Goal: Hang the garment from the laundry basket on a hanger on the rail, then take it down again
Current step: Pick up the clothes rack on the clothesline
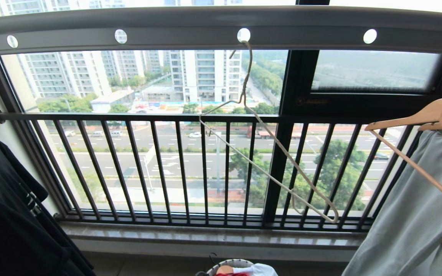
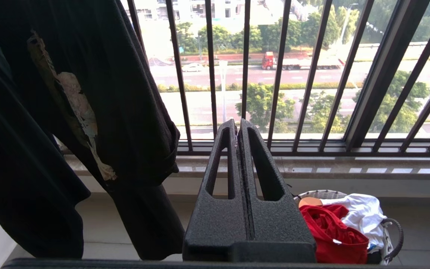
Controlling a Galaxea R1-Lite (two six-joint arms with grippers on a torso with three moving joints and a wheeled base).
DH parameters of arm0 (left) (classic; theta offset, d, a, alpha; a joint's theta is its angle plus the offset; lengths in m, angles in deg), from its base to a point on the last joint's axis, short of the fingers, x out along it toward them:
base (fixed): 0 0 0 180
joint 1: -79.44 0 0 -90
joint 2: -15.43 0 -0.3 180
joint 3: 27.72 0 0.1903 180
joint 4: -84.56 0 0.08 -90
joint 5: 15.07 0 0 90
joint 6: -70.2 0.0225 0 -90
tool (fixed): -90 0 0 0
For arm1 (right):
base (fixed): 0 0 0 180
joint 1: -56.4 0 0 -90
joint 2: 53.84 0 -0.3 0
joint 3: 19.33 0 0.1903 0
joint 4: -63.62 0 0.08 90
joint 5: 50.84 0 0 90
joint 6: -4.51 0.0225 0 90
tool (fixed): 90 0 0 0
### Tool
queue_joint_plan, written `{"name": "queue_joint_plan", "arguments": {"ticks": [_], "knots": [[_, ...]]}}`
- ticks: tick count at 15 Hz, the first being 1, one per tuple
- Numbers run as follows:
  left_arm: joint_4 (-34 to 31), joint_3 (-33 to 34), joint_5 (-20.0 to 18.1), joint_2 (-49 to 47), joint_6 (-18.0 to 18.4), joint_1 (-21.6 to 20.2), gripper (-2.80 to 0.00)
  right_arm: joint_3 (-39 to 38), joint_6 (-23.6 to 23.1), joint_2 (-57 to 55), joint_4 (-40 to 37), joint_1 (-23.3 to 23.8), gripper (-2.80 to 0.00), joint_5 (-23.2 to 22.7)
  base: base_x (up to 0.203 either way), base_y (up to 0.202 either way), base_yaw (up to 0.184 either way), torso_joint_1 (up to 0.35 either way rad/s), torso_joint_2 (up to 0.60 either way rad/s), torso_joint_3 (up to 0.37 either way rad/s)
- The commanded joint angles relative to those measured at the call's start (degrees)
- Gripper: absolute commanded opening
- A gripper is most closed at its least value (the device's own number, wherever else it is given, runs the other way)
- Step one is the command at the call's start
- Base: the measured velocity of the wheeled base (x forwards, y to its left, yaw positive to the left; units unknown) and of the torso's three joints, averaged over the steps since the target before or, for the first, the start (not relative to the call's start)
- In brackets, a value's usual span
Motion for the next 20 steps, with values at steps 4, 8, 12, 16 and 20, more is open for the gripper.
{"name": "queue_joint_plan", "arguments": {"ticks": [4, 8, 12, 16, 20], "knots": [[0.01, 0.0, 0.01, 0.02, 0.01, -0.06, -2.8, -0.07, -0.01, -0.09, 0.01, -0.03, -2.8, -0.03, 0.0, 0.0, 0.0, 0.0, 0.0, 0.0], [0.01, 0.0, -0.01, -0.06, 0.01, 0.02, -2.8, 0.0, -0.01, -0.09, 0.01, -0.03, -2.8, -0.03, 0.0, 0.0, 0.0, 0.0, 0.0, 0.0], [0.01, 0.0, 0.01, -0.06, 0.01, 0.02, -2.8, 0.0, -0.08, -0.09, 0.01, -0.03, -2.8, -0.03, 0.0, 0.0, 0.0, 0.0, 0.0, 0.0], [0.01, 0.0, 0.01, 0.01, 0.01, 0.02, -2.8, 0.0, 0.0, -0.09, 0.01, -0.03, -2.8, -0.03, 0.0, 0.0, 0.0, 0.0, 0.0, 0.0], [0.01, 0.0, 0.01, -0.06, 0.01, 0.02, -2.8, 0.0, 0.0, -0.09, 0.01, -0.03, -2.8, -0.03, 0.0, 0.0, 0.0, 0.0, 0.0, 0.0]]}}
